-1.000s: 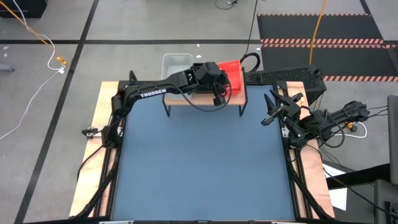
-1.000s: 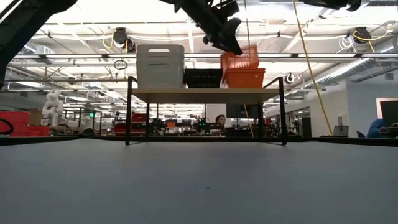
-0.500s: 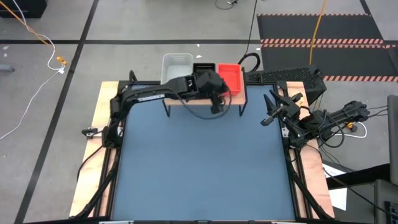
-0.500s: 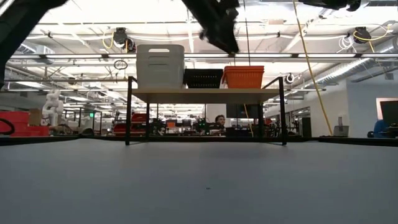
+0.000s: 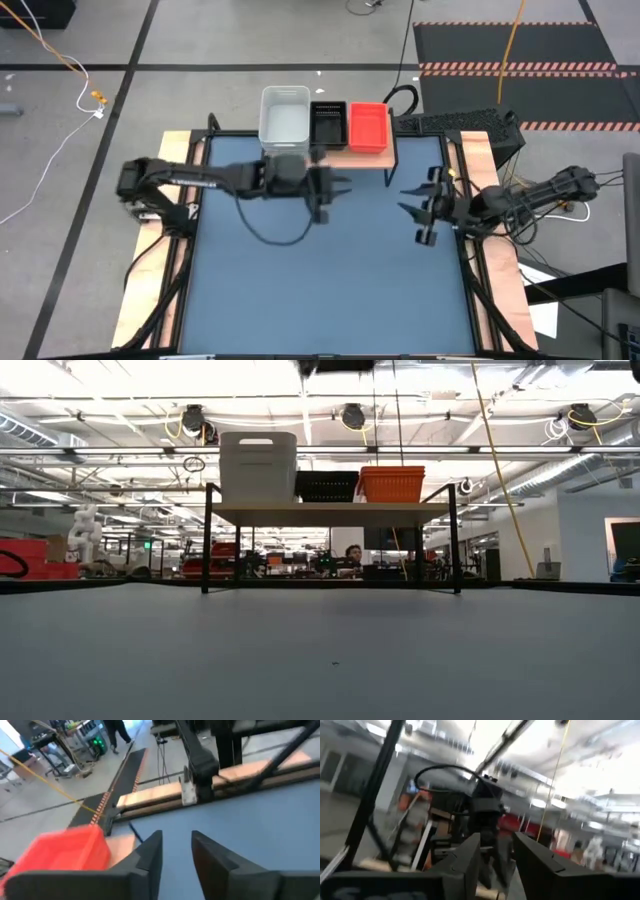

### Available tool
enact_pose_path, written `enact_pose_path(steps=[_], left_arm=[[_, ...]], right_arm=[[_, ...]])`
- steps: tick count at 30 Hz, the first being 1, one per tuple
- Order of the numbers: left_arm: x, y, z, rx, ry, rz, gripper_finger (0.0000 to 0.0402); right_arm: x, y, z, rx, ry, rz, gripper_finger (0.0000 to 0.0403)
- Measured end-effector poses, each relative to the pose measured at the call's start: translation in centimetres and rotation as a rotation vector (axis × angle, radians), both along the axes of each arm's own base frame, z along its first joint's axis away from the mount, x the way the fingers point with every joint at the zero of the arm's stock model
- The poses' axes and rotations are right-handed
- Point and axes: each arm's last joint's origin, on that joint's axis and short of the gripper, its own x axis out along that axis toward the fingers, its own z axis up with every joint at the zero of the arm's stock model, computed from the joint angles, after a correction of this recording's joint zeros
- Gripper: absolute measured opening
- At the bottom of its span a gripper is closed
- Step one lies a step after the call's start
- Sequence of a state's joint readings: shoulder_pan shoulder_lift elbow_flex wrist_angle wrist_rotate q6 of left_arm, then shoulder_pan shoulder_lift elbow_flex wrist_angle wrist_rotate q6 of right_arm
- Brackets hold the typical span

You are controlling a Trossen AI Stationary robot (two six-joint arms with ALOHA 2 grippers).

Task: Stack baskets on shelf by color
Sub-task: Return to Home Position

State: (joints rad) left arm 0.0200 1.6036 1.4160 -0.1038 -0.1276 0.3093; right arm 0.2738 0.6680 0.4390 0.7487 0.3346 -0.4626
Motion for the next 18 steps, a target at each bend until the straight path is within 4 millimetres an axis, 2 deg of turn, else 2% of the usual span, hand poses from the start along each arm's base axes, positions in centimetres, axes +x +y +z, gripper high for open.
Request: enact_pose_path(steps=[2, 5, 7, 10, 15, 18], left_arm=[[-1.8, -0.5, -2.2, 0.012, -0.033, -0.012, 0.0088], [-5.7, -1.0, -3.4, 0.003, -0.156, -0.021, 0.0062], [-8.2, -0.8, -3.5, 0.006, -0.29, -0.014, 0.0046], [-12.3, 0.0, -4.9, -0.003, -0.412, 0.008, 0.0025], [-16.7, 0.2, -10.8, 0.003, -0.526, -0.062, 0.0004], [-18.9, 0.1, -13.1, -0.052, -0.601, -0.07, 0.0014]], right_arm=[[0.5, -0.2, -0.2, 0.02, 0.086, -0.007, 0.0103], [1.8, -1.3, -0.7, 0.061, 0.213, -0.068, 0.0083], [2.7, -2.1, -1.4, 0.119, 0.255, -0.093, 0.0067], [4.0, -3.4, -2.7, 0.191, 0.316, -0.036, 0.0041], [5.6, -4.8, -4.7, 0.292, 0.412, 0.001, 0.0004], [5.5, -5.2, -4.5, 0.333, 0.4, 0.028, 0.0007]])
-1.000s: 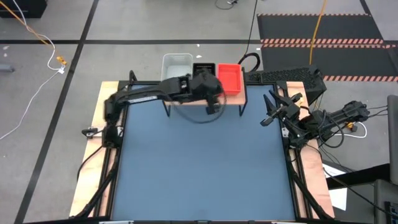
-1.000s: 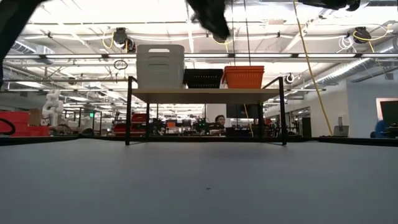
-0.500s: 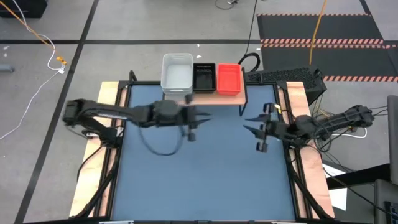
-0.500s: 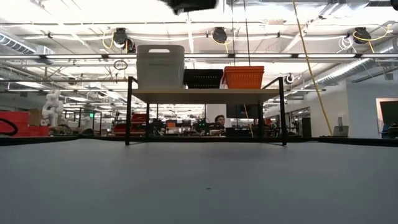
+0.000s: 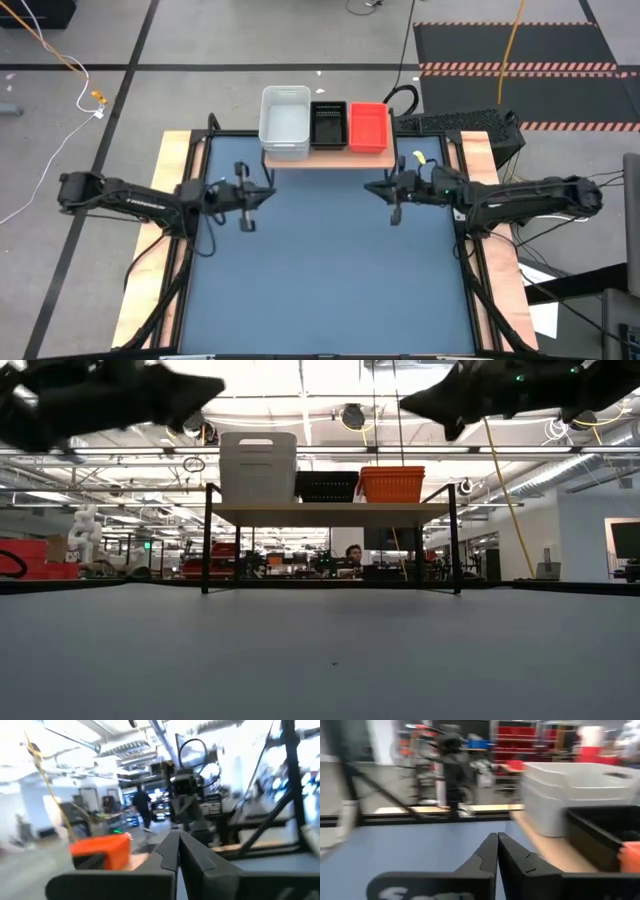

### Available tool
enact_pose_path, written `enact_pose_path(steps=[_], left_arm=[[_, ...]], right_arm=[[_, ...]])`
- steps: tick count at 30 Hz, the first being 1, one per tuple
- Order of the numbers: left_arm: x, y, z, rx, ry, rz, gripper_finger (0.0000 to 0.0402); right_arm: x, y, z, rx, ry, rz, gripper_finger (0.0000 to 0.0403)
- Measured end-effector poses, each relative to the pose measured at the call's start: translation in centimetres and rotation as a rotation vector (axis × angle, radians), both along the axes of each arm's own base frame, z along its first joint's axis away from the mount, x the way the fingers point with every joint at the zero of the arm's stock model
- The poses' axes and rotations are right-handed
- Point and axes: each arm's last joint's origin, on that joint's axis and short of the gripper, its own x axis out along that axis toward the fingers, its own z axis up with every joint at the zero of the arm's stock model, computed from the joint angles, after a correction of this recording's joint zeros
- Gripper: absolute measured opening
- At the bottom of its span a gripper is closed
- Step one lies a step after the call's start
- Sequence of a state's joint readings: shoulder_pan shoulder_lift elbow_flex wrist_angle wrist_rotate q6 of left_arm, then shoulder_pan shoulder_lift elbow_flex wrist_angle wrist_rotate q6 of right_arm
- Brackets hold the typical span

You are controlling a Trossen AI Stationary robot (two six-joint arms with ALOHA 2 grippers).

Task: Stack baskets on shelf by color
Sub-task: Return to Home Position

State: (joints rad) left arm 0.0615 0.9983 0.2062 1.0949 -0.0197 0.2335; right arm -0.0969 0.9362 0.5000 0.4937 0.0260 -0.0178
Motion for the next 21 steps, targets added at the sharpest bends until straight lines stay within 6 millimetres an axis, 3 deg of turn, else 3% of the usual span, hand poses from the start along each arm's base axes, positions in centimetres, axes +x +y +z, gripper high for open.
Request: enact_pose_path(steps=[5, 10, 13, 17, 21], left_arm=[[-3.3, -0.4, -2.4, -0.135, -0.059, -0.058, 0.0021], [-4.9, -0.4, -2.4, -0.104, -0.052, -0.018, 0.0004], [-5.6, -0.2, -2.4, -0.133, -0.021, 0.028, 0.0009], [-6.6, -0.2, -2.6, -0.17, 0.007, 0.053, 0.0018], [-7.5, -0.2, -2.2, -0.212, 0.005, 0.045, 0.001]], right_arm=[[-1.8, 0.5, 0.9, -0.038, 0.0, 0.173, 0.0002], [-3.7, -0.1, 1.7, -0.106, -0.001, 0.016, 0.0004], [-4.6, -0.2, 1.7, -0.123, 0.021, 0.046, 0.0002], [-5.3, 0.3, -0.1, -0.162, -0.045, 0.228, 0.0001], [-6.5, 0.3, -2.6, -0.162, -0.165, 0.192, 0.0001]])
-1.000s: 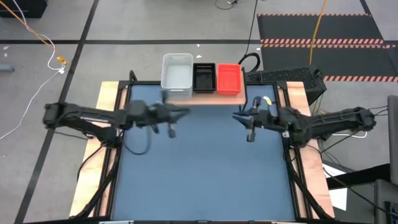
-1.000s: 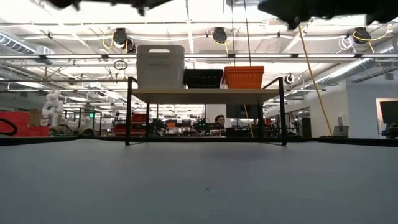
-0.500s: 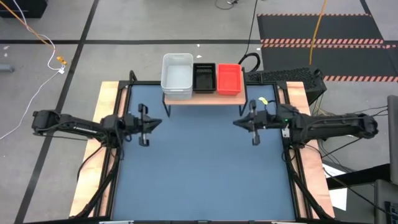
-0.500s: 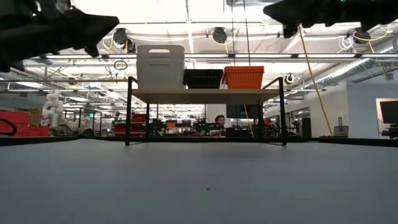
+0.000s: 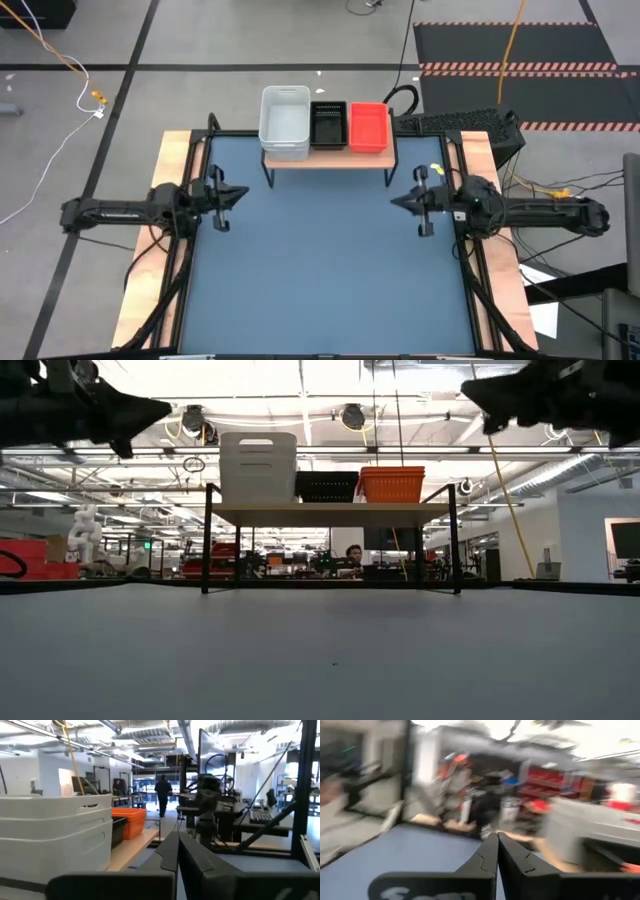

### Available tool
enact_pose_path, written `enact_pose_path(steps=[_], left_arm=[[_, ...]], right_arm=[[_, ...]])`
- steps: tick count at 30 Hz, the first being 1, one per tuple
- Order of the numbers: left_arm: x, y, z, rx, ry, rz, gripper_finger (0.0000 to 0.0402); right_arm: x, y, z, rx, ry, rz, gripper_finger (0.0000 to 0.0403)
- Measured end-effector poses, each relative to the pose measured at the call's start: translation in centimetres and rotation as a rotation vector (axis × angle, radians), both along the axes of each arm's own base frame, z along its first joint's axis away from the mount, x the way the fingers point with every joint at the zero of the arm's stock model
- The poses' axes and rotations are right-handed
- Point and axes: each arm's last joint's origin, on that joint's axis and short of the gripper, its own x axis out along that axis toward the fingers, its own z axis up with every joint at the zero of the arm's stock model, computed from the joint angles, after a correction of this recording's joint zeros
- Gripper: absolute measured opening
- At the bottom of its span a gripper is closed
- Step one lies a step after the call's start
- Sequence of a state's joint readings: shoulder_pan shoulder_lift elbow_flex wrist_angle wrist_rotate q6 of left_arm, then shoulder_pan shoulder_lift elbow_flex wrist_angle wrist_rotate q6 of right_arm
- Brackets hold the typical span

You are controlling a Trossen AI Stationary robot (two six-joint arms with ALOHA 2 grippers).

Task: Stack baskets on shelf by color
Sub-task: Return to Home Position

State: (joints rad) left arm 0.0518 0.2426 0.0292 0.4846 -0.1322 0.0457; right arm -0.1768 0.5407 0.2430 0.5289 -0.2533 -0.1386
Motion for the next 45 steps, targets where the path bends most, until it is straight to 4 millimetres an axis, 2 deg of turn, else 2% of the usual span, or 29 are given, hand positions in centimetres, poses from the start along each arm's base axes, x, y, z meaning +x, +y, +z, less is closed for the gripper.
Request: enact_pose_path(steps=[3, 6, 10, 14, 17, 22, 26, 30, 32, 37, 41, 45], left_arm=[[-1.0, -0.1, 1.0, 0.019, 0.042, 0.007, 0.0004], [-2.2, 0.0, 1.5, 0.017, 0.102, 0.044, 0.0012], [-2.2, 0.2, 0.4, 0.033, 0.189, 0.13, 0.0016], [-1.8, 0.7, -1.3, 0.002, 0.25, 0.232, 0.0004], [-1.7, 0.9, -1.3, -0.006, 0.219, 0.252, 0.0007], [-1.7, 1.3, -2.5, -0.001, 0.322, 0.28, 0.0003], [-1.3, 1.2, -2.9, -0.008, 0.255, 0.185, 0.0003], [-1.2, 1.3, -3.2, -0.015, 0.264, 0.156, 0.0005], [-1.2, 1.4, -3.2, -0.019, 0.262, 0.177, 0.0006], [-1.2, 1.5, -3.1, -0.053, 0.244, 0.18, 0.0005], [-1.2, 1.3, -3.1, -0.066, 0.24, 0.152, 0.0013], [-1.2, 1.2, -3.1, -0.059, 0.247, 0.143, 0.0005]], right_arm=[[-1.3, -0.5, -0.9, 0.043, -0.085, -0.122, 0.0001], [-2.6, -0.8, -1.4, 0.074, -0.147, -0.156, 0.0006], [-4.0, -0.9, -1.7, 0.07, -0.221, -0.178, 0.0021], [-4.9, -1.2, -1.4, 0.076, -0.283, -0.207, 0.0032], [-4.8, -1.3, -2.1, 0.132, -0.213, -0.162, 0.0035], [-4.8, -1.5, -2.3, 0.176, -0.187, -0.137, 0.0036], [-4.7, -1.7, -2.8, 0.176, -0.129, -0.137, 0.0036], [-4.4, -2.2, -4.7, 0.244, 0.044, -0.258, 0.0036], [-4.4, -2.3, -4.9, 0.26, 0.06, -0.306, 0.0036], [-4.4, -1.9, -3.8, 0.211, -0.029, -0.17, 0.0035], [-4.3, -1.3, -4.0, 0.305, 0.011, -0.014, 0.0019], [-4.0, -0.3, -3.8, 0.305, -0.006, 0.025, 0.0003]])
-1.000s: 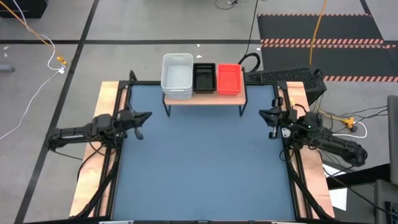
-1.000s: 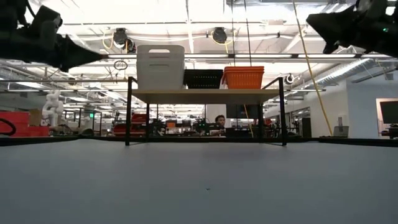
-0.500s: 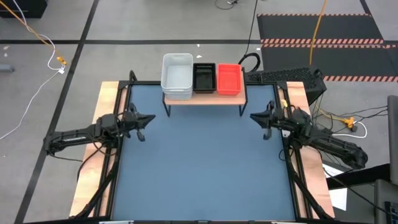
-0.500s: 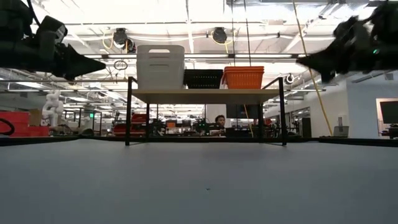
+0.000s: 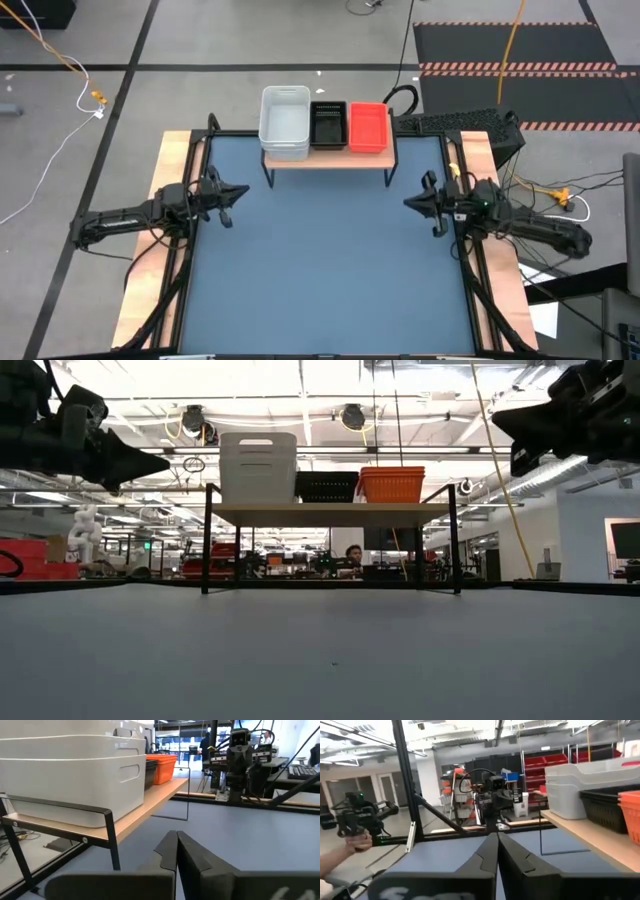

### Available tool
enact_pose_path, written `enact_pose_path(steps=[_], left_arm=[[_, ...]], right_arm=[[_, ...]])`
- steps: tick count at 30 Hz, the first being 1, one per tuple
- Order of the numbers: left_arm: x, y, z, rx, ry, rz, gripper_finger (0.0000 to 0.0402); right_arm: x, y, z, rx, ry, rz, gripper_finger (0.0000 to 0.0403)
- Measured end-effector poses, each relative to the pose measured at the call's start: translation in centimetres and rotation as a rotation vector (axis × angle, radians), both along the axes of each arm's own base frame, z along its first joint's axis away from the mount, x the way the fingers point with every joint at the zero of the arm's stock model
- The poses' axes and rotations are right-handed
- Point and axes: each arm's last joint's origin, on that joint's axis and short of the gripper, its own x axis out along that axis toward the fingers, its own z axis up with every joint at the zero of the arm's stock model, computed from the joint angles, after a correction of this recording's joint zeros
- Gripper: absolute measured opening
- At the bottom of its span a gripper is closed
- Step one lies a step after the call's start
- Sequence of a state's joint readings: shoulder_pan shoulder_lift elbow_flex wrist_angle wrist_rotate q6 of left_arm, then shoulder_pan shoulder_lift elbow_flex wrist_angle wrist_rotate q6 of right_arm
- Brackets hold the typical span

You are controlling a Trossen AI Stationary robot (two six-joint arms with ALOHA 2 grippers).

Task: Stack baskets on shelf by color
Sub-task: Return to Home Position

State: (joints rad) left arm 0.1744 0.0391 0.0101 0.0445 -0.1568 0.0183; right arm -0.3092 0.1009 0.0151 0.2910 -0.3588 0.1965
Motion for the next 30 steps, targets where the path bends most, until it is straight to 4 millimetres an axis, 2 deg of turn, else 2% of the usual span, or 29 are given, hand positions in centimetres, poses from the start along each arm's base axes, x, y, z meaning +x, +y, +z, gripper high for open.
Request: enact_pose_path(steps=[7, 12, 23, 27, 30], left_arm=[[0.0, 0.0, -0.1, -0.001, 0.013, -0.001, 0.0019], [0.0, 0.0, -0.1, 0.056, 0.033, 0.0, 0.0036], [0.0, 0.0, 0.1, 0.082, 0.013, 0.001, 0.0042], [0.0, 0.0, 0.2, 0.081, 0.011, 0.001, 0.0042], [0.0, 0.0, 0.2, 0.08, 0.009, 0.001, 0.0042]], right_arm=[[0.5, 1.3, 0.2, -0.14, -0.026, -0.056, 0.0003], [0.4, 1.7, 0.8, -0.229, -0.1, -0.013, 0.0004], [0.4, 1.7, 0.4, -0.272, -0.069, 0.059, 0.0004], [0.4, 1.8, 0.4, -0.224, -0.067, 0.173, 0.0004], [0.4, 1.8, 0.3, -0.191, -0.055, 0.171, 0.0004]])
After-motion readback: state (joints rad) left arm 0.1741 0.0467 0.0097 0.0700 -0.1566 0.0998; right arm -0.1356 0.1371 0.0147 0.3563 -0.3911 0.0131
